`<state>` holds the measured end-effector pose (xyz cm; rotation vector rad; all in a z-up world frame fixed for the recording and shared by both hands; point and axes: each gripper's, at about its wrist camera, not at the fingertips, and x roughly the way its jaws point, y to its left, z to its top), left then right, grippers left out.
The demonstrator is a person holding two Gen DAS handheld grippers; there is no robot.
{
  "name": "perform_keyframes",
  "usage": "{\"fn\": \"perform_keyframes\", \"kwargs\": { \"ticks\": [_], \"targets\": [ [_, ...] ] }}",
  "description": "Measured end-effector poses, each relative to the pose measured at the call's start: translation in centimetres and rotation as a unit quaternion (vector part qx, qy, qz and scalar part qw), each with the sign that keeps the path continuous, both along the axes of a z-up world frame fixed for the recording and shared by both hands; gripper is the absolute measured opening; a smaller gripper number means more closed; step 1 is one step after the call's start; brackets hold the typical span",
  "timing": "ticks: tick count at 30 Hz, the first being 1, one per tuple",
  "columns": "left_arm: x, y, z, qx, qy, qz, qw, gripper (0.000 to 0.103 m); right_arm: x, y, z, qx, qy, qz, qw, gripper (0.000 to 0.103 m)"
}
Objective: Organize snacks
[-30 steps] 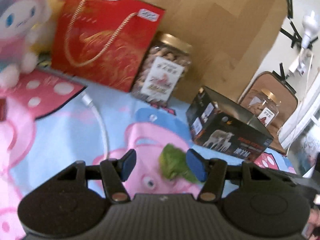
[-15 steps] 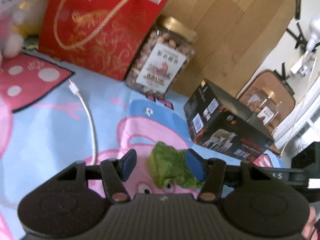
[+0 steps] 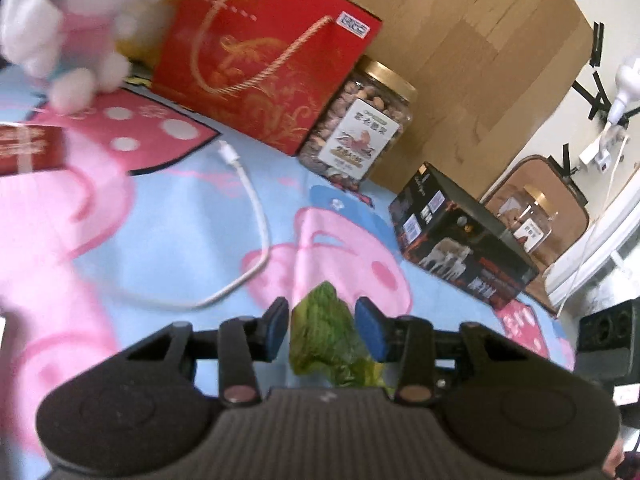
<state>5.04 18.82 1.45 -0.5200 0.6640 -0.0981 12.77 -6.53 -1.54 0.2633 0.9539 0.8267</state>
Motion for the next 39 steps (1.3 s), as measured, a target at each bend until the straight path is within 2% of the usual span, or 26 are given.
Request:
{"fn": "perform_keyframes", "kwargs": {
  "ticks": [3,6,8,10,12,14,15,17,19,23,27,29,30,31,34,39],
  "targets": [
    [-2.0,-0.3,0.0,0.025,0.006,0.012,0.9996,0.037,-2.0,1.0,0.1,-0.02,-0.038,0.022,0.999,0.006],
    [-2.8,-0.6,-0.2,0.041,0.01,0.018,0.9989,0.039,-3.7,1.8,0.4,-0.051,-0.101,0.044,0.993,0.011],
    [-2.8,-0.4,-0.5,0.035,0.015,0.02,0.9991,0.051,-4.6,2.1,0.5,-0.071,-0.139,0.061,0.986,0.021],
    [-2.6,-0.5,-0.6,0.031,0.013,0.019,0.9993,0.051,-5.3,2.4,0.5,-0.081,-0.164,0.077,0.98,0.043],
    [-2.2,-0.8,-0.6,0.033,0.013,0.016,0.9992,0.049,-5.6,2.9,0.4,-0.094,-0.183,0.085,0.975,0.045],
    [-2.0,-1.3,-0.7,0.043,0.012,0.016,0.9989,0.04,-5.7,3.4,0.0,-0.098,-0.195,0.085,0.972,0.045],
    [-2.0,-1.6,-0.8,0.053,0.012,0.018,0.9984,0.038,-5.8,3.8,-0.1,-0.1,-0.201,0.08,0.971,0.043],
    [-2.2,-1.9,-0.7,0.058,0.012,0.021,0.998,0.037,-6.2,4.5,-0.2,-0.12,-0.225,0.07,0.964,0.029],
    [-2.3,-1.7,-0.7,0.038,0.014,0.017,0.999,0.034,-6.6,4.8,-0.2,-0.133,-0.245,0.069,0.958,0.006],
    [-2.5,-1.9,-0.4,0.03,0.009,0.017,0.9994,0.034,-6.8,5.1,-0.3,-0.142,-0.266,0.062,0.951,0.006],
    [-2.8,-2.4,0.7,0.017,-0.012,0.005,0.9998,0.034,-6.7,4.5,-0.1,-0.135,-0.263,0.057,0.954,0.006],
    [-2.5,-2.7,1.4,-0.001,-0.019,-0.015,0.9997,0.021,-6.7,4.1,0.2,-0.125,-0.261,0.046,0.956,0.005],
    [-2.2,-3.0,1.7,-0.01,-0.019,-0.024,0.9995,0.021,-6.7,3.8,0.5,-0.115,-0.26,0.044,0.958,0.003],
    [-1.8,-3.3,1.9,-0.012,-0.018,-0.027,0.9994,0.021,-6.8,3.6,0.8,-0.108,-0.265,0.038,0.957,0.003],
    [-0.4,-4.4,2.7,0.005,-0.021,-0.031,0.9993,0.021,-7.2,2.9,1.8,-0.111,-0.302,0.02,0.946,0.003],
    [1.0,-6.0,3.4,0.0,-0.029,-0.052,0.9982,0.021,-6.2,1.0,2.5,-0.099,-0.301,-0.01,0.948,0.003]
  ]
}}
